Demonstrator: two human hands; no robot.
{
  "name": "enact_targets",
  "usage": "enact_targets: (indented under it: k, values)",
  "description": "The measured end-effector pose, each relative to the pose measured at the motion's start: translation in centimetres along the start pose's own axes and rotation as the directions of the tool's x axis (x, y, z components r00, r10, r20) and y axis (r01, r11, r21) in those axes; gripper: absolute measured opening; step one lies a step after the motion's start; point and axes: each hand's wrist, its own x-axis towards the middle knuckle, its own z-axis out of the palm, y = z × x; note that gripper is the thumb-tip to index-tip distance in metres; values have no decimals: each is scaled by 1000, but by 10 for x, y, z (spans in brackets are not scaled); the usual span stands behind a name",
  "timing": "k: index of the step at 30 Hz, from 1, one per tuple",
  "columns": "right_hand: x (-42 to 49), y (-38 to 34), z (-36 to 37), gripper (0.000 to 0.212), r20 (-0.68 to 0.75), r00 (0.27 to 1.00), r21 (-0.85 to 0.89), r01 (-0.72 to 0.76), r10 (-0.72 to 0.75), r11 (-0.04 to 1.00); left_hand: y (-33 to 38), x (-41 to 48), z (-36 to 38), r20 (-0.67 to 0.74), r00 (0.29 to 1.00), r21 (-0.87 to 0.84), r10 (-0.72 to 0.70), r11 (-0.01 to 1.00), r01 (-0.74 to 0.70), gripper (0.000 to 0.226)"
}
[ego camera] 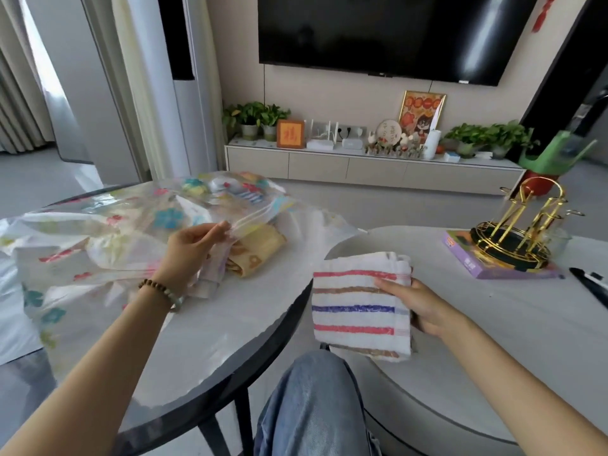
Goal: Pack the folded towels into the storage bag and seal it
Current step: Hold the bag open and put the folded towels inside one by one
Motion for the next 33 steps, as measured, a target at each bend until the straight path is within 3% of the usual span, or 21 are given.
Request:
enact_targets:
  k: [5, 12, 18, 20, 22, 24, 25, 26, 27, 29, 33]
  values:
    - [6, -46, 70, 31, 248, 966, 99, 53, -76, 994, 47, 4, -51, -71, 992, 63, 101, 993, -97, 15]
    - [41, -44, 197, 27, 464, 884, 57, 33, -55, 998, 67, -4, -114, -104, 991, 139, 80, 988, -65, 16]
    - [69, -48, 302, 49, 508, 848, -15, 182, -149, 983, 75, -7, -139, -63, 993, 162, 100, 983, -89, 24]
    - [78, -41, 322, 76, 450, 870, -64, 257, -202, 964, 76, -8, -139, -60, 992, 167, 113, 981, -102, 27]
    - [89, -26, 323, 93, 335, 862, -288, 479, -382, 829, 74, -8, -142, -57, 991, 146, 118, 983, -108, 28]
    - [104, -3, 307, 90, 366, 690, -549, 702, -625, 454, 71, -7, -146, -29, 996, 108, 89, 990, -86, 27]
    - [111, 8, 298, 89, 444, 620, -611, 737, -647, 287, 68, -6, -149, -9, 998, 86, 66, 994, -65, 26]
    - [118, 17, 290, 91, 512, 606, -645, 739, -608, 194, 64, -5, -151, 11, 999, 71, 40, 997, -41, 24]
    - [126, 27, 286, 93, 552, 632, -666, 727, -544, 169, 60, -3, -153, 33, 999, 64, 15, 998, -17, 22]
    - [137, 41, 285, 93, 573, 710, -696, 686, -410, 214, 54, 0, -154, 77, 996, 54, -33, 998, 29, 22]
    - [149, 52, 330, 109, 478, 783, -677, 617, -398, 402, 45, 5, -158, 120, 989, -13, -86, 996, 88, 30]
